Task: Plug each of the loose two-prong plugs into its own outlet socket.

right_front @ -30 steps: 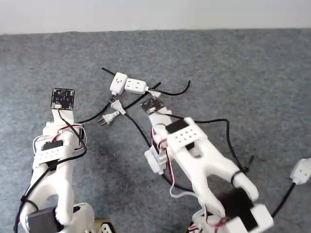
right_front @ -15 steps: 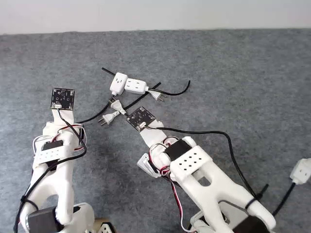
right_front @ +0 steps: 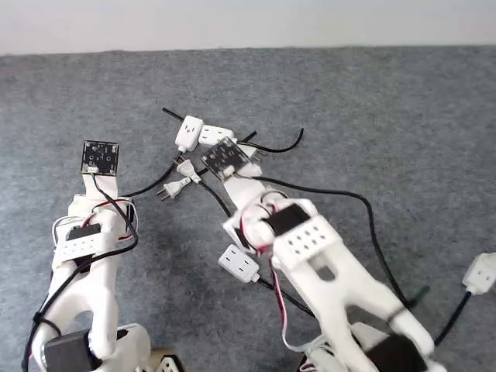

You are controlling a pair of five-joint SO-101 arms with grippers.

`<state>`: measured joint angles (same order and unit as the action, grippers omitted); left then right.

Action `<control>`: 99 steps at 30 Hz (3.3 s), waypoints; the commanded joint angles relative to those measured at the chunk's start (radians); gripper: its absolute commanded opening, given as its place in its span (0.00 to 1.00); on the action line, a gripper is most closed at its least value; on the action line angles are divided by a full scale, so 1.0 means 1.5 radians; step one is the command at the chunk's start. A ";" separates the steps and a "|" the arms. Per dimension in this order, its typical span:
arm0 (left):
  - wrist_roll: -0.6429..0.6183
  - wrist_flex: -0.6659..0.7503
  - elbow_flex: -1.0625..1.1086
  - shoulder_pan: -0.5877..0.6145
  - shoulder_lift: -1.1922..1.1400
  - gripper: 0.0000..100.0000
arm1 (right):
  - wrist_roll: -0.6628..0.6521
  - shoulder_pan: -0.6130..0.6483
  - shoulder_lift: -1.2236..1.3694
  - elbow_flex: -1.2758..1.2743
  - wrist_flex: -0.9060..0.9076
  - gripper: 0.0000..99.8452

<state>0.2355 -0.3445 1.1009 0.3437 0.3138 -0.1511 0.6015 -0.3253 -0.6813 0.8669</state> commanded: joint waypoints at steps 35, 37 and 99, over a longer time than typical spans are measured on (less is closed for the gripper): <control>-0.001 0.014 -0.038 0.000 0.002 0.14 | -0.050 -0.033 0.304 0.199 -0.005 0.01; -0.001 0.014 -0.038 0.000 0.002 0.14 | -0.049 -0.046 0.280 0.204 0.019 0.01; 0.000 0.013 -0.035 0.000 0.003 0.14 | -0.320 -0.531 0.416 0.721 0.381 0.01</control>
<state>0.2371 -0.3445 1.1009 0.3437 0.3107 -0.6391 -0.1979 0.2286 0.2961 1.4500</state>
